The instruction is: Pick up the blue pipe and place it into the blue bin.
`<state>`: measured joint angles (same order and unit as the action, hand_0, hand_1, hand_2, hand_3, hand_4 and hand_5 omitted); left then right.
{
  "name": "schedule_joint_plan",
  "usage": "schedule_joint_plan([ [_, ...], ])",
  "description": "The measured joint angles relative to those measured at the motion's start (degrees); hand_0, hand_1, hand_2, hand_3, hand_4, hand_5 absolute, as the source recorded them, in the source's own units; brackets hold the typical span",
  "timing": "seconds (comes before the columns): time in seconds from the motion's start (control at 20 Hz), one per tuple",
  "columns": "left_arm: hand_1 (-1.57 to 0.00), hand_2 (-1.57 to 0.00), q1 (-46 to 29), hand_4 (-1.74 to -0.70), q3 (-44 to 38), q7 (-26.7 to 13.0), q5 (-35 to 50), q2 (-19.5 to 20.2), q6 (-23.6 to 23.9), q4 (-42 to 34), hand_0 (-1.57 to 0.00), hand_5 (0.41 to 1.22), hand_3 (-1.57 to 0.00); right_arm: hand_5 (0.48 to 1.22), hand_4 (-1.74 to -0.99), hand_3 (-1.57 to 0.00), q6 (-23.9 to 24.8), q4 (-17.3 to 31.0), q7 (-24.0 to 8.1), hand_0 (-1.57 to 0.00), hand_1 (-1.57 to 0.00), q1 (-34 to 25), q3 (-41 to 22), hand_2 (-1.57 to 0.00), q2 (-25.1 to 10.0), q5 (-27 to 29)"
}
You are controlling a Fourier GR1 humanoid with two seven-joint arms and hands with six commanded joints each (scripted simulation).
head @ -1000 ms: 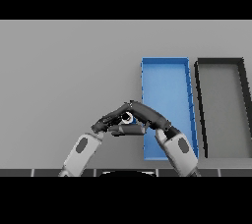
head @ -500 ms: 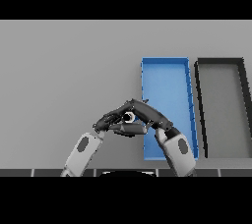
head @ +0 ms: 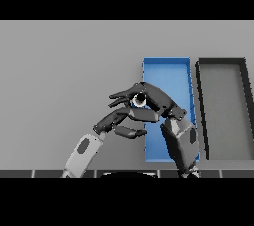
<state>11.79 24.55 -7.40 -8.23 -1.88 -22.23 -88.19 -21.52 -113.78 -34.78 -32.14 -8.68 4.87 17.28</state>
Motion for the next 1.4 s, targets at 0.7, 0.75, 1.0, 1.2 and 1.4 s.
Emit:
schedule_joint_plan([
  [0.7,0.0,0.0,-2.41,-0.95,0.01,0.36,0.36,1.82,-0.15,-3.57,0.0,0.47,0.0,1.221,-1.499,-1.57,10.04,10.69,-0.14,-1.57,-1.57,-9.52,19.78,-1.57,-17.04,0.23],
  [0.75,0.0,0.0,-1.35,-0.94,-0.6,-0.45,0.35,1.79,0.03,-2.91,0.0,0.467,0.0,1.221,-1.499,-1.57,9.97,11.52,-0.14,-1.57,-1.57,-8.66,20.23,-1.57,-17.39,-0.98],
  [1.0,0.0,0.0,-1.6,-0.93,-0.77,1.68,0.13,2.29,0.08,-2.62,0.0,0.46,0.0,1.221,-1.5,-1.57,11.56,12.96,-0.14,-1.57,-1.57,1.14,18.8,-1.57,-19.81,-3.64],
  [1.2,0.0,0.0,-1.8,-0.93,-0.38,2.72,-0.88,2.49,0.73,-2.92,0.0,0.464,0.0,1.221,-1.5,-1.57,17.98,15.32,-0.14,-1.57,-1.57,8.37,14.4,-1.57,-23.74,-3.78],
  [1.4,0.0,0.0,-0.95,-0.93,-0.62,2.94,-1.49,2.19,1.42,-1.9,0.0,0.47,0.0,1.221,-1.498,-1.57,27.89,16.08,-0.14,-1.57,-1.57,14.78,6.94,-1.57,-29.02,-0.27],
])
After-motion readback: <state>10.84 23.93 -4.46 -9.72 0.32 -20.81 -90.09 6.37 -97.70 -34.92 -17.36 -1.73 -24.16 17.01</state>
